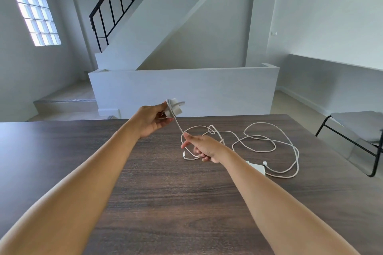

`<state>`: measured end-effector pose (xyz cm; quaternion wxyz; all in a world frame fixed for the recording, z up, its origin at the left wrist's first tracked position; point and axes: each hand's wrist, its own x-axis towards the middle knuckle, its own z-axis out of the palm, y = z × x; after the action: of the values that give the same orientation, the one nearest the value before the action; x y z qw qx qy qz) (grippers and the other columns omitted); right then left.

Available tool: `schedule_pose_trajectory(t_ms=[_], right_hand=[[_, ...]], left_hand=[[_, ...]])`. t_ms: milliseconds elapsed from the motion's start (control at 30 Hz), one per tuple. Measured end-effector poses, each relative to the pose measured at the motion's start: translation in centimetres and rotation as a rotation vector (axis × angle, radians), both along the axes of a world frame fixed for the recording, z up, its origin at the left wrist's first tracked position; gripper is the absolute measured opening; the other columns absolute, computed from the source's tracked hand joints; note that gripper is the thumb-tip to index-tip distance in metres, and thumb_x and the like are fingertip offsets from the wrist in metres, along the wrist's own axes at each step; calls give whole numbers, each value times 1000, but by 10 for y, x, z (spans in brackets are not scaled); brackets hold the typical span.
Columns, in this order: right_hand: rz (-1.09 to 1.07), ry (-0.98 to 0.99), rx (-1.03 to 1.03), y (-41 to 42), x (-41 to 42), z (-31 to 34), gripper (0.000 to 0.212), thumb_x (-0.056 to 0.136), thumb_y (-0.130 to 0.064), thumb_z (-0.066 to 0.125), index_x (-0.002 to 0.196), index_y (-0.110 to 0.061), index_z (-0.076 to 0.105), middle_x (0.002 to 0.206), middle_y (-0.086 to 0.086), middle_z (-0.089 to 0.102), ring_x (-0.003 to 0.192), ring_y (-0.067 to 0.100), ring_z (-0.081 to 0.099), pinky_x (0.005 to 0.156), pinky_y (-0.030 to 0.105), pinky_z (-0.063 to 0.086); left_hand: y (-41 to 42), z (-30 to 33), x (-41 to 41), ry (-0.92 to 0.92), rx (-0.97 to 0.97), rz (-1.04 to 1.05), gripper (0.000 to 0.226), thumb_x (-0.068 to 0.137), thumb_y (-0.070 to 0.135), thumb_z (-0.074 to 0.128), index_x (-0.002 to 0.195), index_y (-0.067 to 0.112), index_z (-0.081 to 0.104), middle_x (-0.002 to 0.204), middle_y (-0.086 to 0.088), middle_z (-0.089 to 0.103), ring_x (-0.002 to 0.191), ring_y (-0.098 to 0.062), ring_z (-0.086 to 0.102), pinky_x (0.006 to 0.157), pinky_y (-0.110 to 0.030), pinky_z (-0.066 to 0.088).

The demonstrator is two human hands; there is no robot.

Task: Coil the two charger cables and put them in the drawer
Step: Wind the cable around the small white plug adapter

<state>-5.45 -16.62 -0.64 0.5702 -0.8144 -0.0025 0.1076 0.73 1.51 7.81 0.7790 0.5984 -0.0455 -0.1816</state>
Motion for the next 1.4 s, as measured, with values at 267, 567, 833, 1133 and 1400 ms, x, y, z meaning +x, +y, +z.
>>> schedule_pose_trajectory(t_ms=[267,567,833,1133,1400], right_hand=[[-194,-166,-400,-29,9,3,70,67,-84,50,55,-17,66,47,-4,38,45,13,37,65,29,40],[-191,-347,-537,-9,6,45,47,86,-53,61,60,-14,63,37,-9,38,29,3,33,47,23,32],[-190,-359,-450,29,6,50,40,94,-40,46,70,-19,69,31,-11,35,37,4,37,51,27,33],[-35,-177,4,43,3,16,33,96,-41,48,84,-20,71,55,-6,33,50,12,28,49,26,22],[26,-80,93,29,-2,-3,42,100,-46,38,105,-13,63,51,-10,34,43,6,24,43,18,19]], left_hand=[[26,12,-1,-101,502,-757,48,69,38,78,94,-2,67,77,-10,65,62,-14,60,58,-22,52],[11,-5,2,-406,1305,-441,29,91,30,62,89,2,73,68,-5,68,56,-13,63,57,-22,53],[3,-28,10,-769,1432,276,28,89,24,48,71,4,54,85,-16,62,86,-37,62,63,-29,40],[15,-38,30,-470,923,553,41,84,31,59,52,5,55,56,-11,57,63,-32,59,58,-29,45],[13,-18,30,135,-99,299,21,85,11,69,97,0,56,90,-17,61,77,-25,63,49,-26,58]])
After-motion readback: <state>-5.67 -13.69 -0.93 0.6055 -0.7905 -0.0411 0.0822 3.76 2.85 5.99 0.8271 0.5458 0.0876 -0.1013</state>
